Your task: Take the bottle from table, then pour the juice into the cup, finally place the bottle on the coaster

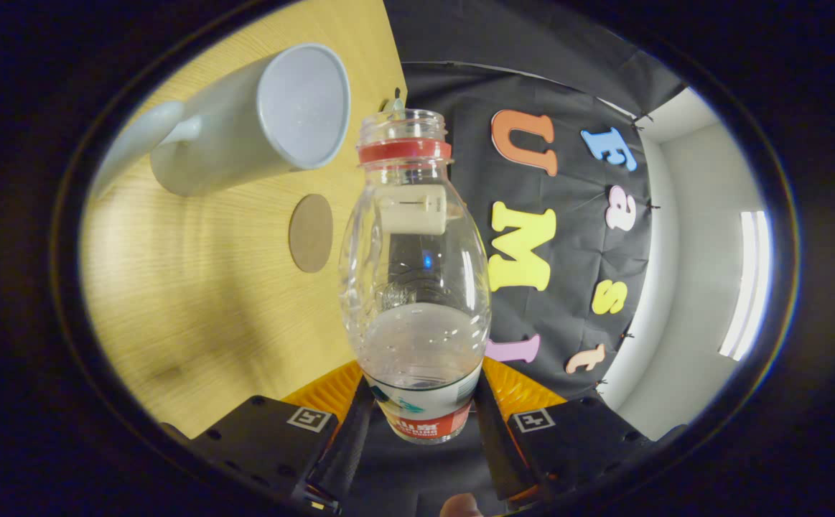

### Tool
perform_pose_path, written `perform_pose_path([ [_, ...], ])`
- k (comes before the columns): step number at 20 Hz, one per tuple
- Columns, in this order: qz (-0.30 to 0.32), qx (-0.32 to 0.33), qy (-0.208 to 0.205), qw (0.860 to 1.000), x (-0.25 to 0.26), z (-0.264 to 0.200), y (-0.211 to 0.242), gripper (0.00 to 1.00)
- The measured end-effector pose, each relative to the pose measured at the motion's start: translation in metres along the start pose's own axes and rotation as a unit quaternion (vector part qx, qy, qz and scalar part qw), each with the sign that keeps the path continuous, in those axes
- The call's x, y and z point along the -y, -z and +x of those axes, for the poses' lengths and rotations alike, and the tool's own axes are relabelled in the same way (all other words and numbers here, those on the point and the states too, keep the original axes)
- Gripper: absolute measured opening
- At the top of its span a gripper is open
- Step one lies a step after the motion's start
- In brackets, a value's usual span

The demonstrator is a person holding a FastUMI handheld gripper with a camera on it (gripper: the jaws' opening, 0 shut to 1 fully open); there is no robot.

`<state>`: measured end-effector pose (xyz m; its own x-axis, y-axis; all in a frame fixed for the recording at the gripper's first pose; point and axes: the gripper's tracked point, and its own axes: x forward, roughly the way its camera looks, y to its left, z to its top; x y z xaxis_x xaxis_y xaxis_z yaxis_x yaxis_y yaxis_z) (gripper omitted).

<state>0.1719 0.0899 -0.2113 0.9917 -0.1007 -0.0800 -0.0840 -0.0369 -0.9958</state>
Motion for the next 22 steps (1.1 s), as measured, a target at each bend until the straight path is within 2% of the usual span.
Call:
perform_pose_path([
  [6,-0.031,-0.001,0.010,0.999,0.011,0.000,0.005,0.77],
  [22,-0.057,-0.007,0.023,0.998,0.039,-0.001,0.009,0.77],
])
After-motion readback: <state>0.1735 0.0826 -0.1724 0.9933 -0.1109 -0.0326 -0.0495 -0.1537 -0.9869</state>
